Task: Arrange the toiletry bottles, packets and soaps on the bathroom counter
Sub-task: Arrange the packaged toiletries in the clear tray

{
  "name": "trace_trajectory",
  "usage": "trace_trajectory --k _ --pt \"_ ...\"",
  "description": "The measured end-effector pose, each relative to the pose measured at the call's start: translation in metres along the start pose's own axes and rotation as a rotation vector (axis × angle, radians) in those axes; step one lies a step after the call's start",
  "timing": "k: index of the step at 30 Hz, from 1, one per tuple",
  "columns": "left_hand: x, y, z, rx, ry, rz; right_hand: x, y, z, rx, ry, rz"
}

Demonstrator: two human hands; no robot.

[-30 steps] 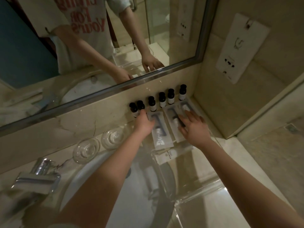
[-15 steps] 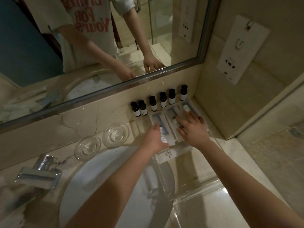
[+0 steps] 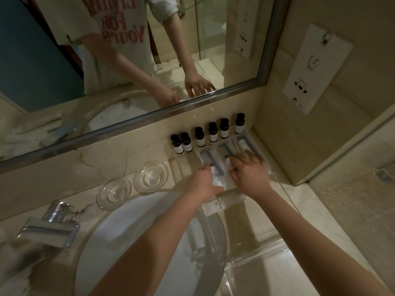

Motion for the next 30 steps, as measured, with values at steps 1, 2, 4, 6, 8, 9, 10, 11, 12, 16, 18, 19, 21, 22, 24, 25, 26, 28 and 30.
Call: trace_trajectory --k 1,2,4,6,8,9,10,11,12,16,18,19,21,22,24,25,26,28,30 --pt "-0.001 0.003 0.004 -0.021 -0.010 0.008 0.005 0.002 0.003 0.020 0.000 -0.007" --pt "-0.003 0.006 0.012 -0.046 -0.036 0.017 0.011 0.004 0.007 0.050 -0.002 -0.009" --pt "-0.007 0.017 0.039 -0.073 -0.146 0.036 0.029 0.016 0.018 0.115 -0.007 0.015" --pt "-0.007 0.031 0.072 -0.073 -0.297 0.053 0.051 0.037 0.029 0.156 -0.012 0.094" --pt "-0.005 0.048 0.106 -0.103 -0.438 0.076 0.075 0.063 0.039 0.155 -0.020 0.185" --pt "-0.002 0.056 0.120 -0.114 -0.483 0.088 0.086 0.077 0.042 0.144 -0.014 0.233" --pt "0.002 0.062 0.130 -0.111 -0.501 0.092 0.096 0.090 0.044 0.135 -0.005 0.286" --pt "0.008 0.067 0.137 -0.098 -0.491 0.094 0.104 0.103 0.045 0.127 0.011 0.333" --pt "0.013 0.071 0.141 -0.087 -0.469 0.092 0.110 0.113 0.044 0.106 0.043 0.369" --pt "0.028 0.075 0.140 -0.037 -0.375 0.086 0.123 0.141 0.034 -0.071 0.161 0.460" --pt "0.033 0.073 0.140 -0.004 -0.365 0.073 0.123 0.145 0.031 -0.087 0.161 0.469" --pt "0.034 0.072 0.140 0.002 -0.363 0.068 0.123 0.145 0.029 -0.091 0.163 0.470" --pt "0.037 0.071 0.139 0.004 -0.362 0.059 0.124 0.144 0.025 -0.088 0.164 0.472" --pt "0.037 0.071 0.140 0.008 -0.363 0.058 0.125 0.143 0.023 -0.094 0.166 0.473" --pt "0.038 0.071 0.140 0.012 -0.367 0.059 0.127 0.142 0.021 -0.104 0.172 0.477" --pt "0.038 0.070 0.140 0.012 -0.370 0.056 0.128 0.141 0.020 -0.097 0.170 0.479" --pt "0.038 0.069 0.140 0.013 -0.371 0.052 0.129 0.141 0.020 -0.091 0.167 0.479" --pt "0.038 0.067 0.140 0.014 -0.372 0.047 0.130 0.141 0.019 -0.091 0.161 0.481" --pt "0.038 0.067 0.141 0.015 -0.379 0.047 0.130 0.141 0.020 -0.094 0.154 0.485"
Point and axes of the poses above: each hand's wrist, its own x-axis towards the middle knuckle, its own z-axis out of the back of the hand, y = z × x, the point moved 9 cm from there along x, towards the middle knuckle, and after that the axes turned 1 degree about -z, right-handed, at the moved point
